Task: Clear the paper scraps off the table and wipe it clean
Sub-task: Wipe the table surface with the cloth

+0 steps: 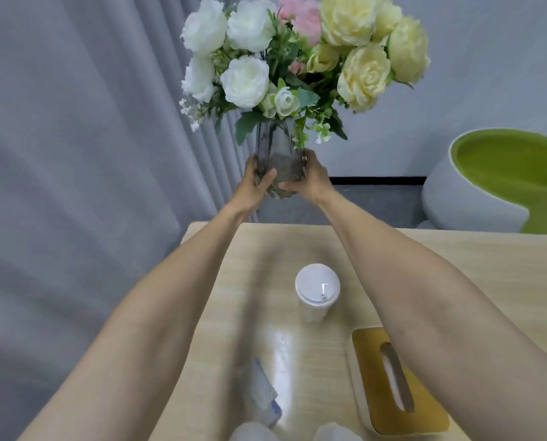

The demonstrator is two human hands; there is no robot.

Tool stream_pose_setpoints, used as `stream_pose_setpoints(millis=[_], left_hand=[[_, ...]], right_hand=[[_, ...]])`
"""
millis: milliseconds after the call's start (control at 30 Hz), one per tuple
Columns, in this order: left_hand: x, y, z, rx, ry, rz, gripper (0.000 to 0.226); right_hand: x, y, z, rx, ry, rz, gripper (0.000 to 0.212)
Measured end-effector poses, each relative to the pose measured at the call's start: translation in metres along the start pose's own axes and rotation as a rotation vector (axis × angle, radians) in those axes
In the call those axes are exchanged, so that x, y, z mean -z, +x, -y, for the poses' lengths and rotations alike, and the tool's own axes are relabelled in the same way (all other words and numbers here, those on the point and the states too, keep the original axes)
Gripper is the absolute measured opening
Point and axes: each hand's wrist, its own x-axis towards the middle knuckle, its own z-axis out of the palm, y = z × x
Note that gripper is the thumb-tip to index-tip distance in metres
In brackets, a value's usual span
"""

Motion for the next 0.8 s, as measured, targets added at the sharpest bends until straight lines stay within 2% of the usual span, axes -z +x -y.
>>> stream_pose_setpoints(millis=[133, 233, 333, 433, 533, 633, 800], left_hand=[[-0.082, -0.003, -0.026, -0.035, -0.009, 0.103, 0.065], [-0.152, -0.018, -0.039, -0.016, -0.061, 0.211, 0.061], [-0.219, -0.033, -0.034, 0.004, -0.063, 0.32, 0.067], [-0.283, -0.058, -0.025, 0.0, -0.072, 0.359, 0.058], [-0.336, -0.078, 0.003, 0.06, -0.058, 0.423, 0.063], [-0.375, -0.092, 0.034, 0.138, -0.032, 0.492, 0.069], [-0.406, -0.113, 0.068, 0.23, -0.009, 0.563, 0.074]], right_hand=[[0.081, -0.032, -0.028, -0.021, -0.052, -0.091, 0.082], [0.131, -0.064, -0.063, -0.121, -0.018, -0.144, 0.08], [0.172, -0.104, -0.104, -0.175, 0.087, -0.214, 0.081], [0.204, -0.142, -0.146, -0.256, 0.075, -0.28, 0.079], [0.224, -0.174, -0.191, -0.381, 0.063, -0.294, 0.079], [0.23, -0.199, -0.236, -0.428, 0.07, -0.311, 0.081], [0.224, -0.225, -0.296, -0.523, 0.092, -0.309, 0.089]])
